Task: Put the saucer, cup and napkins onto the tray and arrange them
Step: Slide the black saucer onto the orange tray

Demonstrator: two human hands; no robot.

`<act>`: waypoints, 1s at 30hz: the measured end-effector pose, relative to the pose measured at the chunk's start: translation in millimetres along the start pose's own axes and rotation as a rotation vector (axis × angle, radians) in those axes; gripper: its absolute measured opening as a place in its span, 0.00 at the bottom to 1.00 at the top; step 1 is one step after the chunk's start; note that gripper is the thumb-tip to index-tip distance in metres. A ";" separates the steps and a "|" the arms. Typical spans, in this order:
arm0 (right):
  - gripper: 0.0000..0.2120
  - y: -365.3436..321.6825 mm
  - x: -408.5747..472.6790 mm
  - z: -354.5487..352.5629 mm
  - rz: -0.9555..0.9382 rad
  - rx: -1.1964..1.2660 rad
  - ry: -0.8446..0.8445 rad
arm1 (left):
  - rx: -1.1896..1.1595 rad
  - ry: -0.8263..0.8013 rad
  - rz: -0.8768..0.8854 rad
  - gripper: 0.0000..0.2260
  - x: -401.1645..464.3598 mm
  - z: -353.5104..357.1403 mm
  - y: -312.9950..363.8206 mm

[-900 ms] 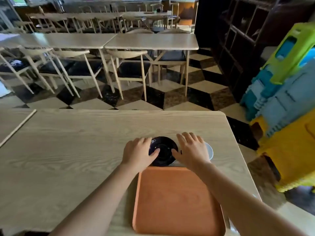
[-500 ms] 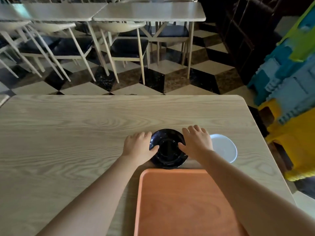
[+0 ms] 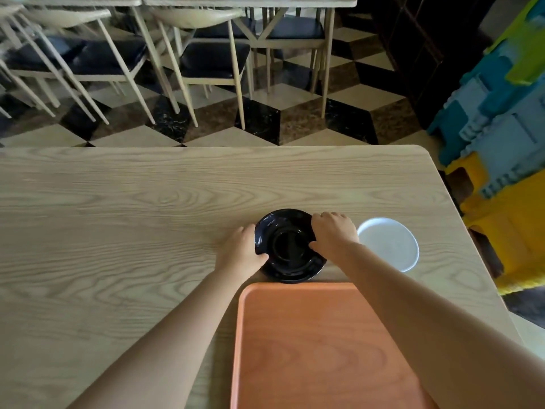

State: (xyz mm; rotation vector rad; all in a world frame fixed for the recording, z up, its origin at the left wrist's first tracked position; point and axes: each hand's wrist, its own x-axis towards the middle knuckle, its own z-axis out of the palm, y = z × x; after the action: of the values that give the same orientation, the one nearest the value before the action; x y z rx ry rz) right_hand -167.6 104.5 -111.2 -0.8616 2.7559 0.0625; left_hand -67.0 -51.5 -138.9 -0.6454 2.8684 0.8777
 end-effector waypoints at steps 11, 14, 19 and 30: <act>0.18 -16.8 -23.6 -23.6 0.064 0.602 0.243 | -0.658 0.136 -0.152 0.24 -28.5 -35.2 -18.6; 0.16 -16.9 -50.7 -27.3 0.067 0.801 0.286 | -0.746 0.124 -0.185 0.21 -52.0 -48.9 -25.3; 0.17 -18.1 -100.1 6.5 0.187 0.931 0.171 | -0.811 -0.029 -0.203 0.21 -99.8 -41.2 -26.9; 0.17 -18.7 -147.0 60.1 0.338 1.056 0.037 | -0.567 -0.068 -0.269 0.21 -136.9 -6.6 -43.5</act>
State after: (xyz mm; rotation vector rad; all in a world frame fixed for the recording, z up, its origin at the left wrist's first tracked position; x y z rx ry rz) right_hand -26.8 177.6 -131.7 -0.1009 2.3725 -1.2106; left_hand 75.8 -36.8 -130.1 -0.9904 2.3807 1.6316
